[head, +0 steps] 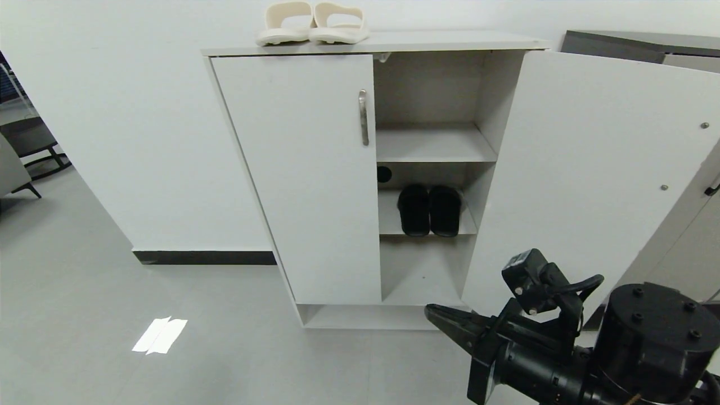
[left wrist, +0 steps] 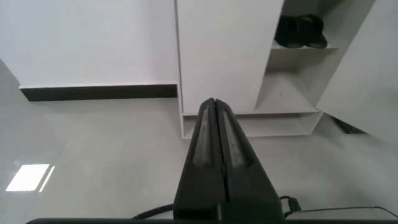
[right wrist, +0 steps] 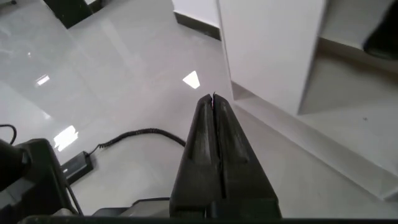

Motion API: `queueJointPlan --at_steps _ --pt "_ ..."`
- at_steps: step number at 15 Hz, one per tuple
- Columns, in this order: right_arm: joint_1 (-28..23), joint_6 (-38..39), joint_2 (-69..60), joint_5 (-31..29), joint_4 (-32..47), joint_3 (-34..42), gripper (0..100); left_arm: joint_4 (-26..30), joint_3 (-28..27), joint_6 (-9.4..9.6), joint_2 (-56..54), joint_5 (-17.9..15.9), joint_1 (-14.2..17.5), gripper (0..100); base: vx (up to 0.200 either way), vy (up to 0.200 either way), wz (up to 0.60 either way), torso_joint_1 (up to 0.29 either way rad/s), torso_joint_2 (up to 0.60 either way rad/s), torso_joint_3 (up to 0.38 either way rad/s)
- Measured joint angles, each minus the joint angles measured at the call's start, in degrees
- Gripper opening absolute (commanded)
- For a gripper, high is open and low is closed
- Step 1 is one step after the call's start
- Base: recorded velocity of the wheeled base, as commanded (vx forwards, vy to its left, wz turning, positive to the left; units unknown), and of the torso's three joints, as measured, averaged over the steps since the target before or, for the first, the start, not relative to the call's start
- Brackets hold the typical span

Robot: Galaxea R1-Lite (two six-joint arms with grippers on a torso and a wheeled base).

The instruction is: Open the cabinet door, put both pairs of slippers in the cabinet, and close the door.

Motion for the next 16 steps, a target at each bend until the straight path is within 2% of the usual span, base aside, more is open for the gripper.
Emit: queueJointPlan --at_steps 10,16 --pt "-0.5 -1.3 0.1 0.0 -0.2 1.5 0 0.0 0.0 -0.13 0.0 0.1 0.0 0 0.000 0.200 0.00 0.003 0.00 0.003" --pt "-0.5 -1.4 0.4 0.0 -0.3 1.8 0 -0.1 0.0 -0.51 0.0 0.0 0.1 0 0.000 0.000 0.00 0.000 0.00 0.000"
